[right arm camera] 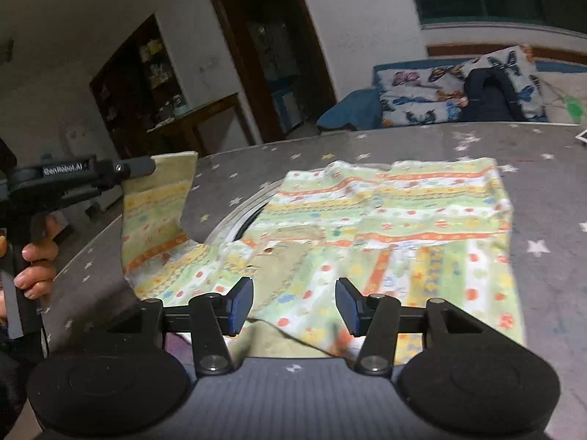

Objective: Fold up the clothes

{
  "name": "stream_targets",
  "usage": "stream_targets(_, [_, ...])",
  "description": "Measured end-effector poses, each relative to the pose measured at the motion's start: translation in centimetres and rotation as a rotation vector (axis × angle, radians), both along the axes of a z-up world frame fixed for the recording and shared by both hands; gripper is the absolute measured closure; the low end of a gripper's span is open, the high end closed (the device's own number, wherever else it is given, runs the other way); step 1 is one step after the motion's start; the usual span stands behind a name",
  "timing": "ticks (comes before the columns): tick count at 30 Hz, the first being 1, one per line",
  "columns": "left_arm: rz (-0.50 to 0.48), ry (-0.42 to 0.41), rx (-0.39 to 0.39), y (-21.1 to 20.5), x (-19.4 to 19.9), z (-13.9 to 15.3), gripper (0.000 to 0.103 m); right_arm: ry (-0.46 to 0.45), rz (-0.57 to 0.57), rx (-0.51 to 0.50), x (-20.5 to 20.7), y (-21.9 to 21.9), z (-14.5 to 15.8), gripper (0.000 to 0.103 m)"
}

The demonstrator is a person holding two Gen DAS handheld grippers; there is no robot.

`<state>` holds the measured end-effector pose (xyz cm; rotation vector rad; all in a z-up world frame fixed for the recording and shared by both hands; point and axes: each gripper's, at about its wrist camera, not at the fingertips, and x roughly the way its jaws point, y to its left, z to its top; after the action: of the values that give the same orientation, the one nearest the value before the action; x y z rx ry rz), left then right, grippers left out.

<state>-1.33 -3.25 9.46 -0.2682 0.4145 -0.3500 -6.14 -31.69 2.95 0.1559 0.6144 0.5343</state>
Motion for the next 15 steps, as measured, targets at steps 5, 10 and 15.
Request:
stream_targets(5, [-0.143, -0.015, -0.048, -5.1, 1.3, 0.9, 0.095, -0.013, -0.1, 0.022, -0.5, -2.9, -0.1, 0.052])
stream_targets(10, [-0.292, -0.024, -0.089, -10.0, 3.1, 1.0, 0.094, -0.014, -0.176, 0.032, -0.8, -5.2, -0.2, 0.052])
stream_targets(15, [-0.397, 0.033, -0.067, -11.6, 4.3, -0.1, 0.084, -0.005, -0.223, 0.03, -1.2, -7.0, -0.4, 0.052])
